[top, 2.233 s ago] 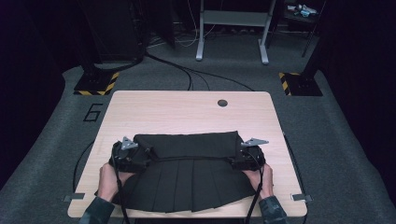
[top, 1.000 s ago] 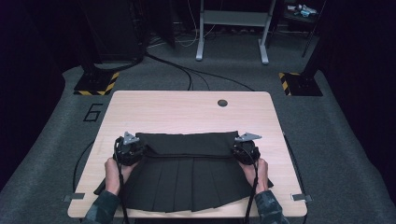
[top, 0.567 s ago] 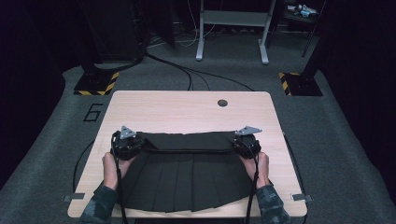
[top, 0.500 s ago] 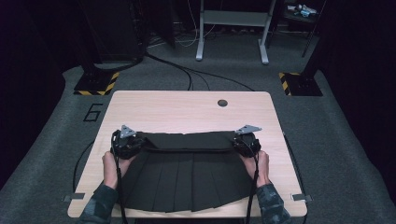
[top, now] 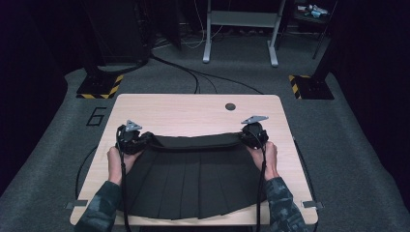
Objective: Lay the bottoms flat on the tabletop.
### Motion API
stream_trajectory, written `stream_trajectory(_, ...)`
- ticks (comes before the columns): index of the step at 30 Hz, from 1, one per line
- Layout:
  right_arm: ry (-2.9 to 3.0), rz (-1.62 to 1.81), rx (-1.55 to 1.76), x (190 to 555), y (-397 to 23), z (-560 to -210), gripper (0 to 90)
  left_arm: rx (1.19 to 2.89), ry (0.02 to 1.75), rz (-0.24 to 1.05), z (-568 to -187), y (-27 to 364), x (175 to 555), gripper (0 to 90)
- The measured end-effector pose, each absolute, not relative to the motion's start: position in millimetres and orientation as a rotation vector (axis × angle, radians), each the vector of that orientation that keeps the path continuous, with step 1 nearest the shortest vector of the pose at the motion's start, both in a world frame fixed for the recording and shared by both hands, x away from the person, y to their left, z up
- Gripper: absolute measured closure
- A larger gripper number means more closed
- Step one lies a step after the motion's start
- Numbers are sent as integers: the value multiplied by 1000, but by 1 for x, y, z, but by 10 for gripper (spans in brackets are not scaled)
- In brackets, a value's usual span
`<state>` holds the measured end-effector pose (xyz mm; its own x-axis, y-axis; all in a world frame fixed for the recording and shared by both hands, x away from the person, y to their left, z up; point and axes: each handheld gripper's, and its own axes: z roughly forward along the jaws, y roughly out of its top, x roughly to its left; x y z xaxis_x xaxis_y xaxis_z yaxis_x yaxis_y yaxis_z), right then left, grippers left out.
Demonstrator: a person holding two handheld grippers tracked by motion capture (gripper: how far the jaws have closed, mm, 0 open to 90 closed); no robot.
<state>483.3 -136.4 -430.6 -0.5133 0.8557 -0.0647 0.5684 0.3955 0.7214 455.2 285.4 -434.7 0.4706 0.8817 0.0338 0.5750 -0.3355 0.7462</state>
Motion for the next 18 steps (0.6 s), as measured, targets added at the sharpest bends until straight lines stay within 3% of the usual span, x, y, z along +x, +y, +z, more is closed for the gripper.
stream_trajectory(7, 2229, 891, 1254, 510, -134, -425, 900, 2024, 1230, 589, -428, 285, 479, 805)
stream_trajectory(16, 2217, 891, 1398, 573, -127, -420, 896, 1986, 1379, 590, -425, 278, 540, 798)
stream_trajectory(18, 2188, 898, 1443, 586, -126, -419, 884, 1950, 1437, 616, -422, 279, 550, 737)
